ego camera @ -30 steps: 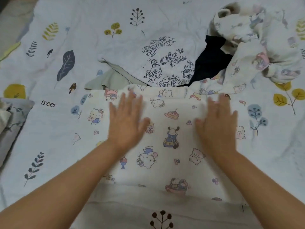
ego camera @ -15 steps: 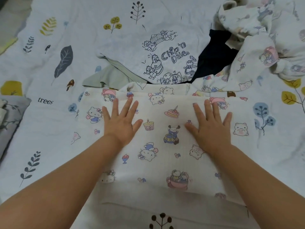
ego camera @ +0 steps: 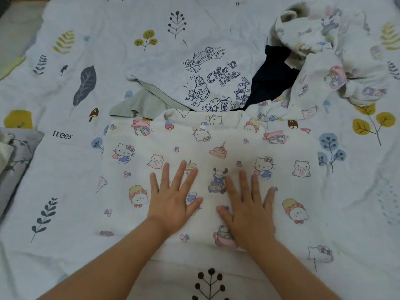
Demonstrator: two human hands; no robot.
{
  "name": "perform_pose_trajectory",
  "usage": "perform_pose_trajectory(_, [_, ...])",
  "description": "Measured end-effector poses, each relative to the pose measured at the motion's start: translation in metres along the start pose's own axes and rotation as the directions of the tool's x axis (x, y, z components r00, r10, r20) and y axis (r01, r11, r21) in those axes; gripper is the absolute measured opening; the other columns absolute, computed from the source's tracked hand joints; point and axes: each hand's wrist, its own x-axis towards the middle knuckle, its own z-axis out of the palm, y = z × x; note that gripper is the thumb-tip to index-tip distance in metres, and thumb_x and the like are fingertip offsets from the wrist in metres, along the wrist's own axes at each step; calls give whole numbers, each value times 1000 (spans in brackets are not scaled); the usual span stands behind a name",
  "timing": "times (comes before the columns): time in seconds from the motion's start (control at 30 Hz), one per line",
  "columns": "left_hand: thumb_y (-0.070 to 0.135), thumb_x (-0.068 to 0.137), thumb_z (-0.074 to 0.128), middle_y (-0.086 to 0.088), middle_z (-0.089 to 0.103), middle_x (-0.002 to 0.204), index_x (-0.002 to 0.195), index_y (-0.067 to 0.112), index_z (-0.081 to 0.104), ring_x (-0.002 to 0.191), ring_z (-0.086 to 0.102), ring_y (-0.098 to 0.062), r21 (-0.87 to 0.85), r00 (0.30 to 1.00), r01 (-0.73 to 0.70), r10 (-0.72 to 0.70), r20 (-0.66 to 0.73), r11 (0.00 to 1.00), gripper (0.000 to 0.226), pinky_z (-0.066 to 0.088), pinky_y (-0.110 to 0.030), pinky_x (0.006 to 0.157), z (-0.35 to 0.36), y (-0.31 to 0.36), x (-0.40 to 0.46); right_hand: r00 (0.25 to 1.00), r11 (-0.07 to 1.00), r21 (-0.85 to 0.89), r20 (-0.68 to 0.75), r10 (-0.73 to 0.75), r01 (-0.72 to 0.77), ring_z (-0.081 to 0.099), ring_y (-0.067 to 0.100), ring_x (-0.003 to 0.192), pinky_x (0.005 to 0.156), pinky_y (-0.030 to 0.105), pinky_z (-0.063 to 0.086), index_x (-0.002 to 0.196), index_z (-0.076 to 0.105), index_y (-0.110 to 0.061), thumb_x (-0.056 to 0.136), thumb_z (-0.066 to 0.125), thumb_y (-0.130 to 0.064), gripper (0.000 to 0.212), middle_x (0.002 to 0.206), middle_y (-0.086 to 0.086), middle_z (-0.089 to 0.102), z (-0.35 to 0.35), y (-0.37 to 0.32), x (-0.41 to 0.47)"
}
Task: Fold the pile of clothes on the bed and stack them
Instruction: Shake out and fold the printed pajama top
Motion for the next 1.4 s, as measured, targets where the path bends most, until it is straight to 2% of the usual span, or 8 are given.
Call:
perform_pose_trajectory(0.13, [52,89,25,-12,29,151,145,17,29,136,27,-42,-44,1000,2,-1,24,999,66,23,-63,102,-22,10,-1,955,961,192,-177,236,-202,21,33,136,103,62,25,139,37,-11,90,46,-29,53,146,21,33,-30,20,-12])
perform_pose_trajectory(0.33, [35,82,33,-7,45,143,136,18,42,128,46,-32,-84,974,-158,169,151,984,57,43,-60,91,-42,40,-6,706,525,565,153,691,-636,45,40,119,90,42,38,138,33,-5,89,57,-22,57,130,23,47,-77,66,-40])
perform_pose_trajectory(0.47, [40,91,17,-1,-9,158,150,24,5,142,-15,-24,-157,952,-153,188,241,976,62,10,-59,112,-41,47,4,661,295,653,428,617,-697,60,32,101,88,40,48,123,53,-4,85,64,-24,45,115,16,63,-89,90,-37])
perform_pose_trajectory(0.7, [29,97,38,7,-14,157,149,29,6,144,-14,-19,-256,925,-105,189,329,961,62,0,-52,115,-58,47,11,639,-16,678,700,321,-735,68,35,84,67,37,57,110,63,2,81,65,-5,30,93,22,71,-120,101,-27])
perform_pose_trajectory(0.87, [26,98,41,2,26,153,141,23,38,140,22,-18,-596,925,89,155,346,798,43,20,-39,113,-87,43,22,809,110,811,541,231,-574,69,30,83,72,42,56,108,62,-13,82,61,1,30,91,11,73,-156,49,-25])
perform_pose_trajectory(1.1, [62,82,43,3,67,93,109,20,59,81,63,-15,-903,923,379,159,351,-205,53,51,-31,74,-156,-8,23,958,597,757,278,75,-266,61,5,78,74,29,53,122,46,-39,78,59,-11,53,84,-16,62,-181,-97,-16])
perform_pose_trajectory(1.23, [41,68,65,2,71,79,101,15,64,72,66,-16,-960,960,280,20,279,-19,42,53,-28,68,-167,-63,16,975,699,701,220,-22,-142,58,10,86,62,16,44,143,13,-39,84,54,-18,75,101,-9,57,-153,-171,-3])
perform_pose_trajectory(1.4, [16,57,79,-16,70,101,105,6,67,97,66,-33,-926,911,377,-190,365,31,51,51,-49,91,-142,-125,14,969,722,690,204,-136,-44,56,24,107,93,33,46,147,15,-18,85,51,-10,72,121,8,56,-118,-233,13])
